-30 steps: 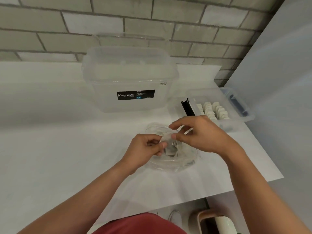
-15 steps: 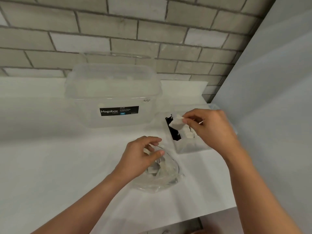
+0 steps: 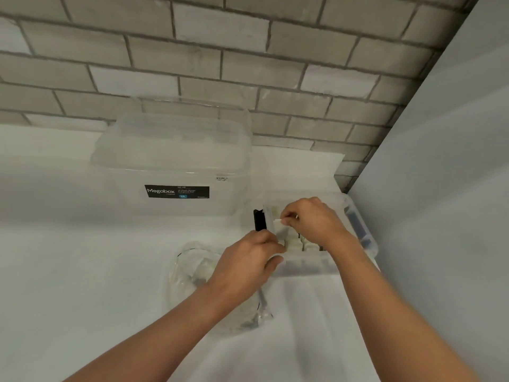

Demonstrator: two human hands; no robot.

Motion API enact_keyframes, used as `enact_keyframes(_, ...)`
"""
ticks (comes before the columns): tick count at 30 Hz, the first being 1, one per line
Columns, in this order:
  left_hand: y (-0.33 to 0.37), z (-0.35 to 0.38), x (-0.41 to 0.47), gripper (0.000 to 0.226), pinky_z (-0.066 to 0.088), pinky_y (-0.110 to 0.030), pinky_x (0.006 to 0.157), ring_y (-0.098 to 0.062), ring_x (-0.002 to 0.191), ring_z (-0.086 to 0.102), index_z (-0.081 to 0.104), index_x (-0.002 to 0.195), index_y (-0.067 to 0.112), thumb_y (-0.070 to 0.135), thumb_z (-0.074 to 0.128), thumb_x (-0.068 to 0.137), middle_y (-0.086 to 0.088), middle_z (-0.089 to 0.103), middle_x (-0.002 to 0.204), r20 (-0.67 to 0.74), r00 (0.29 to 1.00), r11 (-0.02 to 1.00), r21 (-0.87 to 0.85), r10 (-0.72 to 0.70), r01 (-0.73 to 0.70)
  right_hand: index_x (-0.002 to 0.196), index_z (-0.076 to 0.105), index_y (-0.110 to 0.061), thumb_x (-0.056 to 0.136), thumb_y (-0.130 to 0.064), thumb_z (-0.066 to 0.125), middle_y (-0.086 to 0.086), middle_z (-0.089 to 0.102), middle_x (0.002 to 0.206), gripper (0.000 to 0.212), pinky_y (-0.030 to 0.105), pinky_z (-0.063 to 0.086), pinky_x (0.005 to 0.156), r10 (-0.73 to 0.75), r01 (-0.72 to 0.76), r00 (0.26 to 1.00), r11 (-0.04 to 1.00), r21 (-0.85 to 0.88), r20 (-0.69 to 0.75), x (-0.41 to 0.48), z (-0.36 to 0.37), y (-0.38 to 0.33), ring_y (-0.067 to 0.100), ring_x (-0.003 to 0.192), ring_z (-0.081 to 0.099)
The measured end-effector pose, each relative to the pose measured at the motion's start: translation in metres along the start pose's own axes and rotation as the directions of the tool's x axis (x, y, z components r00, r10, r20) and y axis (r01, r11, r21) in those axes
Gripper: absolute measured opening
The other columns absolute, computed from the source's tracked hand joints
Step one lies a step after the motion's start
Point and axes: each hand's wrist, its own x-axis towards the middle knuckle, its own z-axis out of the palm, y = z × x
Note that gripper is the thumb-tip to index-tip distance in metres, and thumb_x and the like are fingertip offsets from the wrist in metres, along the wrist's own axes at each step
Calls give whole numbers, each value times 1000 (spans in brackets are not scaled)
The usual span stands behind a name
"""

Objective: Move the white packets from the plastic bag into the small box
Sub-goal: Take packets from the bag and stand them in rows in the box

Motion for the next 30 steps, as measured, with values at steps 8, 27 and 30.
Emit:
enact_keyframes(8, 0, 10, -2, 13, 59, -32, 64, -11, 94, 66, 75, 101, 29, 29, 72, 89, 12, 67, 107, -70, 997, 1000, 18, -18, 19, 103, 75, -36, 91, -34, 64, -2, 71, 107, 16, 33, 53, 77, 35, -34, 998, 999, -14, 54, 31, 32, 7, 25, 98, 65)
enact_keyframes(27, -93, -39, -101, 22, 45, -24, 74, -14, 93, 51, 71, 103, 28, 28, 78, 83, 13, 61, 101, -74, 958, 957, 73, -276, 281, 98, 79, -24, 87, -21, 78, -16, 74, 86, 11, 12, 51, 72, 13, 131, 975, 774, 620, -222, -109, 29, -107, 4, 79, 68)
enact_keyframes(30, -104, -40, -117, 16, 39, -20, 69, -14, 85, 53, 72, 100, 32, 34, 75, 85, 16, 63, 94, 83, 979, 972, 161, -188, 173, 95, 77, -27, 91, -23, 68, -11, 73, 85, 11, 23, 54, 74, -121, 125, 992, 892, 434, -36, -109, 73, -134, 9, 79, 68)
